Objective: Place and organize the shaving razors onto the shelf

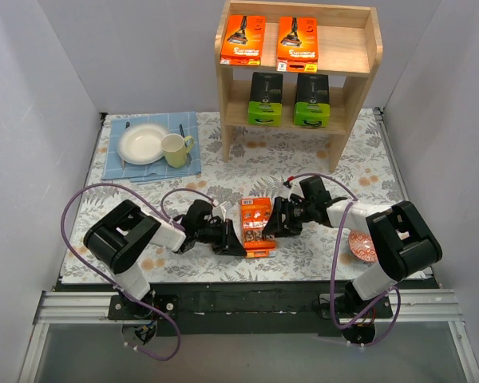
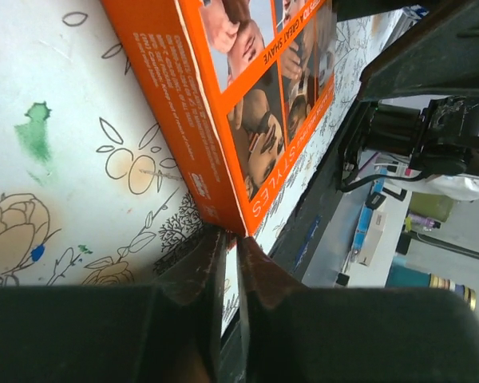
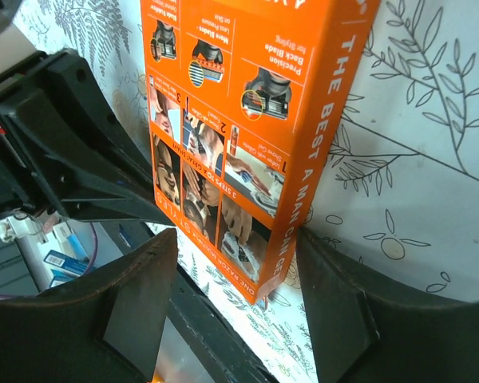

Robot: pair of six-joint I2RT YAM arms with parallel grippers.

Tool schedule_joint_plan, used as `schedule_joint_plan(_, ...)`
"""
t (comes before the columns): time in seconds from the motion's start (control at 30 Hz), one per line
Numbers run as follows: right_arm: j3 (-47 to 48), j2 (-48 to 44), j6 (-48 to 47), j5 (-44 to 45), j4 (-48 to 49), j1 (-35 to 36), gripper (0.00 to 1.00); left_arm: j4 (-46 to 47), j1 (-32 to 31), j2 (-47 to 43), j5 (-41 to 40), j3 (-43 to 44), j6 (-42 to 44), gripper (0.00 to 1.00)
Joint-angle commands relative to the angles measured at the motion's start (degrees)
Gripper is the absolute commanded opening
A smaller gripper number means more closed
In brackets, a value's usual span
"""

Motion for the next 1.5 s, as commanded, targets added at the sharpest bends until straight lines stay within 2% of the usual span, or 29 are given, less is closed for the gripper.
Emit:
schedule_joint_plan(0.0,-1.46,0.26,0.03,0.7,0.54,-0.22,0.69,-0.67,-0.54,1.05,-3.15,3.47,-1.4,0.0)
schedule_joint_plan(0.1,-0.59,-0.52,-1.63,0.96,-0.5,-0.92,0.69,-4.79,-0.37,-0.26,-3.68,7.85,1.48,0.0)
schedule_joint_plan(0.17,1.42,-2.27,-3.83,3.67,-3.14,-1.01,0.71,-11.28,0.25,-2.63,-2.99,10.94,5.17,0.0)
schedule_joint_plan(0.33,3.63,-8.42,-8.41,11.49,-9.82,-2.07,0.78,-31.84,1.74,-7.21,-4.03,24.02,24.04,0.0)
schedule_joint_plan(0.43,3.2,-10.54,-8.24,12.56,-11.05,-3.47,0.82,-40.27,1.92,-8.35,-6.75,28.08,29.6,0.0)
schedule_joint_plan(0.63,3.1,-12.57,-3.67,11.08,-11.41,-10.49,0.9,-49.61,1.92,-7.74,-12.29,33.54,38.23,0.0)
schedule_joint_plan(0.8,7.58,-11.95,-0.77,9.66,-9.74,-14.72,0.91,-51.56,0.44,-6.42,-13.61,35.21,43.15,0.0)
schedule_joint_plan(1.07,18.3,-8.62,-1.29,13.88,-13.96,-10.51,0.89,-53.32,-6.25,-2.39,-17.65,39.6,46.67,0.0)
schedule_joint_plan(1.2,19.54,-7.12,-1.82,15.81,-16.07,-8.32,0.9,-53.32,-10.2,-0.72,-20.72,42.15,49.04,0.0)
schedule_joint_plan(1.47,20.07,-5.98,-3.05,18.72,-19.58,-6.2,0.93,-52.53,-13.55,0.7,-25.56,45.23,50.98,0.0)
